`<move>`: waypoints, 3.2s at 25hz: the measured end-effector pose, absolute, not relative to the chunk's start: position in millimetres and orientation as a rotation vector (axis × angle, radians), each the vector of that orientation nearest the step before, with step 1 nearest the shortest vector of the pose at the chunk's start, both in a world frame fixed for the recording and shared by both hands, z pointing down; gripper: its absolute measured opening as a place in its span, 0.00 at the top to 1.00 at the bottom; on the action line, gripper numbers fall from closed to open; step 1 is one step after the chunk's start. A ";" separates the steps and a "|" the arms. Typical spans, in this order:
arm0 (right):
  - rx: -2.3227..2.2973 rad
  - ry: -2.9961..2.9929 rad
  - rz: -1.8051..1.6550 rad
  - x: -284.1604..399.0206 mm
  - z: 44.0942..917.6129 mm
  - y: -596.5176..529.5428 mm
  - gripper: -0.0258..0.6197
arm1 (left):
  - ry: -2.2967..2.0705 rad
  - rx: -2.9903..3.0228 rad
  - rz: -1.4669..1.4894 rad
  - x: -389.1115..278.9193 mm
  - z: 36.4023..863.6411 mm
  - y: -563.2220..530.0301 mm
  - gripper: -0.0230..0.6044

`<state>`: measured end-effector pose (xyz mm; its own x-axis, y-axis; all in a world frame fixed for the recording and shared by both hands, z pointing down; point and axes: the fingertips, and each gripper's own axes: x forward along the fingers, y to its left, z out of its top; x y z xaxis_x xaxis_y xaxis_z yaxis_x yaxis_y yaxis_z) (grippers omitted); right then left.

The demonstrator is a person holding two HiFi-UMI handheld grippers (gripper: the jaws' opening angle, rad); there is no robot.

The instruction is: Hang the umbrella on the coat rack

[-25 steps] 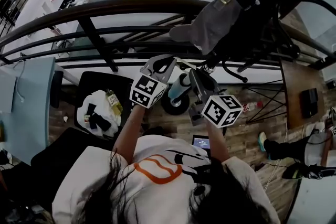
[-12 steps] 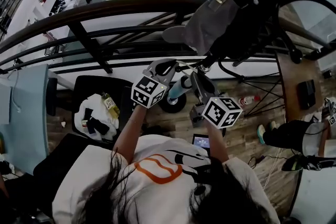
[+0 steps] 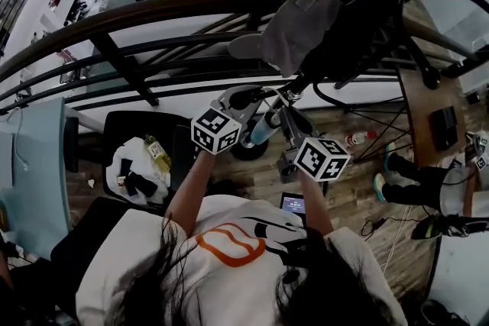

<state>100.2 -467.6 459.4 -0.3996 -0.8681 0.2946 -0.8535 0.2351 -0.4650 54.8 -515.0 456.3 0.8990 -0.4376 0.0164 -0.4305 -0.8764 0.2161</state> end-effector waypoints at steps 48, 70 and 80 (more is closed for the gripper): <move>-1.515 2.659 -0.824 90.4 488.6 -423.6 0.85 | -0.854 2.688 0.031 13.3 445.1 -420.4 0.93; -1.352 2.809 -0.703 117.6 457.3 -297.9 0.85 | -1.004 2.673 0.011 48.4 419.1 -304.0 0.93; -1.280 2.875 -0.688 117.5 469.0 -232.9 0.85 | -1.052 2.638 0.036 58.9 432.0 -237.6 0.93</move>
<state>117.5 -232.9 469.0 -0.6813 -0.6913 0.2407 -0.7253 0.5933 -0.3491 58.9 -237.6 432.0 0.7315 -0.6687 0.1332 -0.6763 -0.6868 0.2662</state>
